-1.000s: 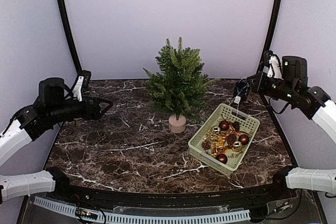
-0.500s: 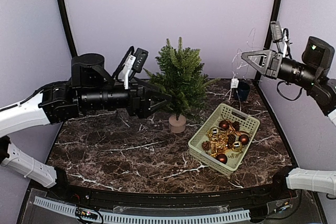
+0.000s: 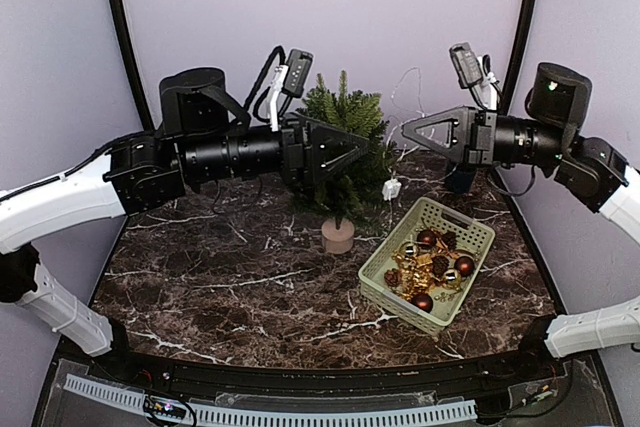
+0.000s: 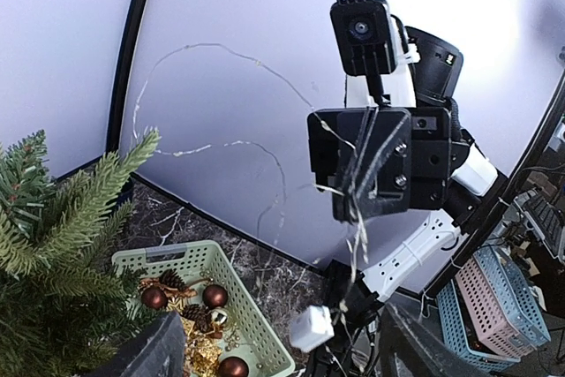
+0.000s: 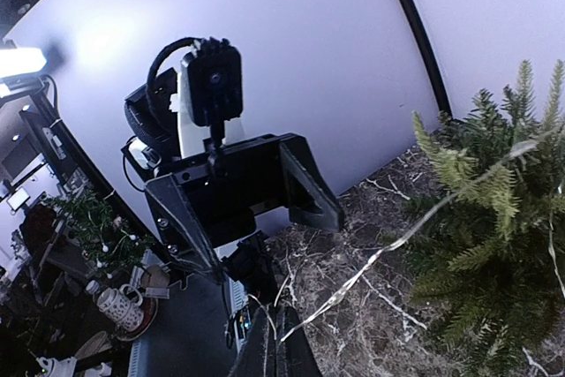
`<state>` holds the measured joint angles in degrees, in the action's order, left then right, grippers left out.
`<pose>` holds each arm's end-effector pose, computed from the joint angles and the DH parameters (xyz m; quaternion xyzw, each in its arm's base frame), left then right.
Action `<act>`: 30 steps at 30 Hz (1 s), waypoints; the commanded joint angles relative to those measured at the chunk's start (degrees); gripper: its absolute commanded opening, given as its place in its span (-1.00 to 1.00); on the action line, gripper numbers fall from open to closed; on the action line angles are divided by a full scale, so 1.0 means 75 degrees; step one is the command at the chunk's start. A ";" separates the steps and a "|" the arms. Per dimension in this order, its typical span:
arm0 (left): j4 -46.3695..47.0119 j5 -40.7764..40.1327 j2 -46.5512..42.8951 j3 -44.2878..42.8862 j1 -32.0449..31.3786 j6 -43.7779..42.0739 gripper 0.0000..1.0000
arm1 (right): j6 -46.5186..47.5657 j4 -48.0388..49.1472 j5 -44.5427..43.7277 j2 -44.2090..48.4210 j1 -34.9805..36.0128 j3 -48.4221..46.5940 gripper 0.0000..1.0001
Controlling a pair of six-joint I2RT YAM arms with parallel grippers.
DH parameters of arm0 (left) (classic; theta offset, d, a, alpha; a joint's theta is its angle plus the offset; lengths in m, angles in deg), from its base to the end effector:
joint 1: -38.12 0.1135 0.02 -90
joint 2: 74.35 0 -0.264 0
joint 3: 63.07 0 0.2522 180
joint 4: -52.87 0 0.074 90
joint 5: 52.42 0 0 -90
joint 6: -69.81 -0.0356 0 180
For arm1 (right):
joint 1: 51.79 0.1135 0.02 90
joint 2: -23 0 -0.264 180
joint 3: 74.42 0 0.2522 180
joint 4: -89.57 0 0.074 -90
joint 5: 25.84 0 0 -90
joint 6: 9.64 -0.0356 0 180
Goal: Decorate the small christmas tree
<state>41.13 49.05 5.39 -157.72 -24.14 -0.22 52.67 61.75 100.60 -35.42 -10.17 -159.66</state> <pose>0.1452 -0.2913 0.4442 0.3144 0.6116 -0.5270 0.4994 0.1425 0.1549 0.4504 -0.2997 0.6459 0.5620 0.4208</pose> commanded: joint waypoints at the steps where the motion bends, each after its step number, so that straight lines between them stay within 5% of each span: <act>1: 0.0109 0.0172 0.0225 -0.0355 -0.0031 0.0022 0.54 | -0.0085 0.0891 -0.0043 -0.0224 0.0547 -0.0008 -1.00; 14: 0.0071 0.0195 0.0065 -0.0081 -0.0031 0.0150 0.29 | 0.0206 0.0807 -0.0598 -0.0687 0.1116 -0.0226 -1.00; 30: 0.0027 0.0287 0.0160 0.0023 -0.0031 0.0217 0.02 | 0.0026 0.1213 0.0171 -0.0811 0.1240 -0.0282 -1.00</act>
<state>40.65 49.14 5.07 -155.64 -24.14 1.03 53.26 67.45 99.64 -41.08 -1.77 -159.81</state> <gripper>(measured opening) 0.525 0.015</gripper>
